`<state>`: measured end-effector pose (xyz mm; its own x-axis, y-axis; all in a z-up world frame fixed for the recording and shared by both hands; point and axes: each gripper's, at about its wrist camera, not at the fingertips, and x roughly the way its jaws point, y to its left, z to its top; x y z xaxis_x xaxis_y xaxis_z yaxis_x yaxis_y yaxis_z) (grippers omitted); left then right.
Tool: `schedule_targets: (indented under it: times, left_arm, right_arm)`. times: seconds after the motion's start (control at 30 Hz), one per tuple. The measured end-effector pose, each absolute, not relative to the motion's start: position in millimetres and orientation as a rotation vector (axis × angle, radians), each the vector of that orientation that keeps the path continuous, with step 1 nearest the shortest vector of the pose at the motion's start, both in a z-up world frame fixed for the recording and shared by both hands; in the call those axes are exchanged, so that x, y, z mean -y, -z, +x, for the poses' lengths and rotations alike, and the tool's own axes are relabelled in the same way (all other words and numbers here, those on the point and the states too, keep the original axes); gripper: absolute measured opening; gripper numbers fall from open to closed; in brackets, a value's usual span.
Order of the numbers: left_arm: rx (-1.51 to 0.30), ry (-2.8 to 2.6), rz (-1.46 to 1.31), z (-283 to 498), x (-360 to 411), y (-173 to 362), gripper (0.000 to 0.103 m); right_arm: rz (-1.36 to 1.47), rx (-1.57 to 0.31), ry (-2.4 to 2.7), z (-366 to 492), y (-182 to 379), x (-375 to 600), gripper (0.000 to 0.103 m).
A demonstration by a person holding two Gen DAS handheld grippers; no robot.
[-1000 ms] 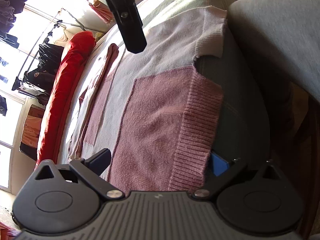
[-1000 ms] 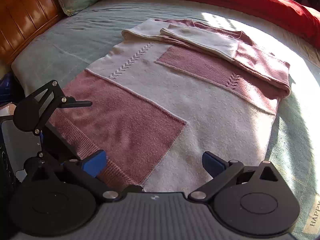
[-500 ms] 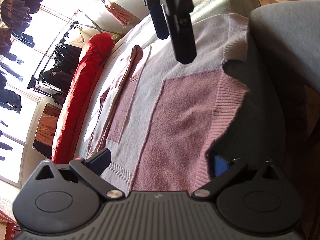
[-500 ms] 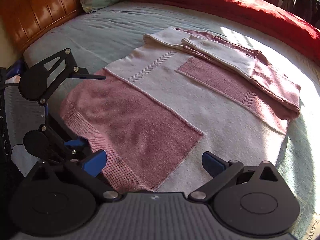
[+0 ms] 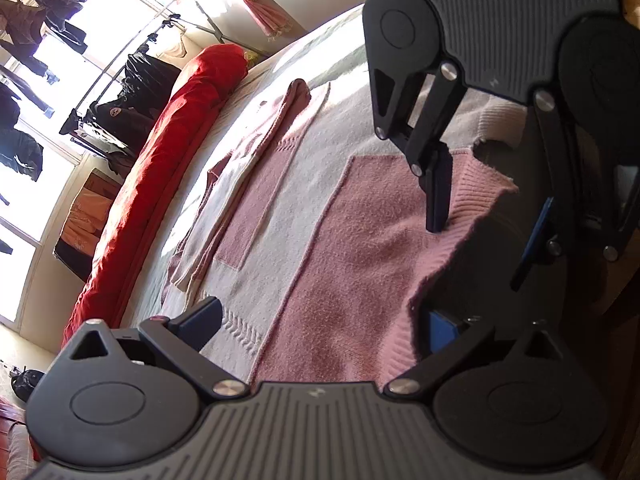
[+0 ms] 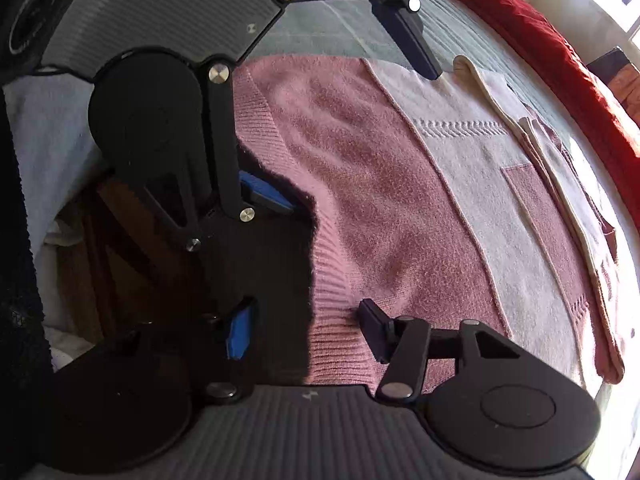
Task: Fold clothes
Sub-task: 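Grasp the pink ribbed hem with the left gripper while the right gripper grasps beside it, then lift the held hem with both grippers and fold it over toward the collar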
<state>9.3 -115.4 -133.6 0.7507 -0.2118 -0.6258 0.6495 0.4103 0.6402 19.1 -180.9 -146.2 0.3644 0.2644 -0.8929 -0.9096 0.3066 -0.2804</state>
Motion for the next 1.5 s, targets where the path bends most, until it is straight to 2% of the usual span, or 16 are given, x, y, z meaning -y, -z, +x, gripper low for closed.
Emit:
schedule_targets:
  times: [0.03, 0.1, 0.13, 0.17, 0.2, 0.27, 0.37, 0.6, 0.73, 0.83, 0.9, 1.07, 1.27, 1.37, 1.4, 1.5]
  left_arm:
    - [-0.499, 0.577, 1.005, 9, 114, 134, 0.101]
    - [-0.509, 0.594, 0.989, 9, 112, 134, 0.1]
    - [-0.514, 0.605, 0.986, 8, 112, 134, 0.094]
    - [-0.53, 0.625, 0.986, 7, 113, 136, 0.084]
    - [-0.55, 0.645, 0.988, 6, 115, 138, 0.077]
    - [-0.571, 0.666, 1.009, 3, 120, 144, 0.056]
    - [-0.593, 0.684, 1.048, -1, 126, 153, 0.043]
    - [-0.611, 0.627, 1.121, 0, 113, 162, 0.028]
    - [-0.642, 0.571, 1.098, 4, 97, 155, 0.007]
    - [-0.641, 0.554, 1.091, 4, 93, 150, 0.005]
    - [-0.638, 0.548, 1.077, 4, 93, 147, 0.005]
    - [-0.642, 0.546, 1.048, 6, 90, 142, 0.005]
    - [-0.65, 0.549, 1.02, 9, 85, 139, 0.005]
    - [-0.654, 0.553, 1.013, 13, 86, 138, 0.006]
    - [-0.653, 0.557, 1.017, 13, 86, 138, 0.007]
    - [-0.648, 0.569, 1.044, 11, 85, 141, 0.016]
  right_arm:
    - [-0.98, -0.83, -0.894, 16, 150, 179, 0.038]
    - [-1.025, -0.81, -0.865, 14, 151, 179, 0.019]
    - [-1.021, -0.812, -0.855, 16, 149, 180, 0.014]
    - [-1.008, -0.815, -0.848, 18, 146, 181, 0.009]
    - [-0.989, -0.82, -0.843, 20, 143, 183, 0.009]
    - [-0.954, -0.829, -0.835, 25, 136, 186, 0.009]
    - [-0.908, -0.839, -0.825, 30, 127, 191, 0.008]
    - [-0.869, -0.844, -0.815, 30, 116, 197, 0.008]
    - [-0.871, -0.833, -0.814, 26, 114, 196, 0.009]
    - [-0.92, -0.823, -0.802, 23, 120, 193, 0.015]
    - [-0.958, -0.811, -0.782, 21, 125, 191, 0.025]
    - [-1.065, -0.832, -0.717, 21, 146, 194, 0.025]
    - [-1.027, -0.855, -0.651, 26, 148, 218, 0.025]
    - [-1.001, -0.855, -0.66, 20, 146, 224, 0.023]
    - [-0.993, -0.853, -0.66, 18, 146, 225, 0.013]
    - [-0.955, -0.853, -0.653, 17, 142, 229, 0.007]
